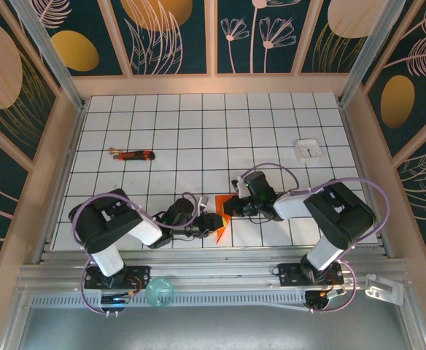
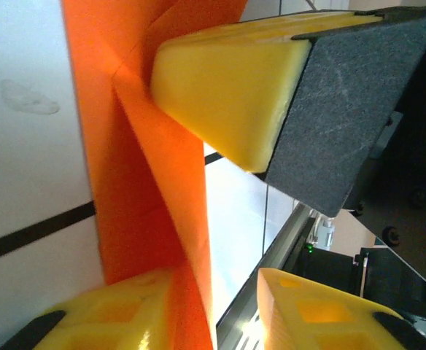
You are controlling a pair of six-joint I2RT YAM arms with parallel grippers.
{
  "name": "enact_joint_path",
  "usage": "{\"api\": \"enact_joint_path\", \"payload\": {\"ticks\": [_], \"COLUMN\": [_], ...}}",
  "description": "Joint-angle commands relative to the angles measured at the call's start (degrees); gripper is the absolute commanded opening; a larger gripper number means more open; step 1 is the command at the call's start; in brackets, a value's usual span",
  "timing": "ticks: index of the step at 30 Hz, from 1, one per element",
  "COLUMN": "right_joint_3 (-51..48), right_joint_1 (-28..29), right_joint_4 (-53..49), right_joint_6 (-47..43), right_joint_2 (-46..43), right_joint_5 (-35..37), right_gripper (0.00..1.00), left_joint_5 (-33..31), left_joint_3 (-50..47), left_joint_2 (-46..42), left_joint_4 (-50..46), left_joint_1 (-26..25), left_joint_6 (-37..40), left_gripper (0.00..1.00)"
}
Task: Fold a paper plane with a square sheet of paper (pick it up from the middle)
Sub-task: Fold the wing for the fifth time at the center of the table.
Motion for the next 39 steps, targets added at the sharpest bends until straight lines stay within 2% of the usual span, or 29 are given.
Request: {"api": "enact_joint_path", "payload": {"ticks": [1,7,18,24,39], "right_joint_3": [-0.4,-0.5,-0.7,-0.8,-1.5], "right_joint_1": [-0.2,-0.2,-0.1,-0.1,-0.1], "right_joint_4": [-3.5,-3.5,-2.3,-2.2,-1.0], "right_joint_6": [-1.9,-2.0,-0.5,0.1,1.2], "right_joint_2": [2.4,2.6,3.0,3.0,3.6], "right_joint_5": [1.8,1.8,1.7,2.0,2.0], "right_gripper": [0.0,0.0,0.0,0.0,0.0], "left_joint_5": [-2.3,-0.5,2.9,4.9,5.1], "left_joint_3": [-0.9,-0.9,0.5,0.4,0.1], "left_joint_2": [-3.4,-7.0,-5.9,-3.5,-3.3], "left_joint_4": [-13.6,-19.1,-17.2,-13.1,-13.7], "left_joint_1": [-0.1,-0.2,-0.3,-0.6,-1.4], "left_joint_6": [3.1,4.3,4.2,2.5,3.4], "left_gripper": [0.38,0.36,0.19,0.16,0.12]}}
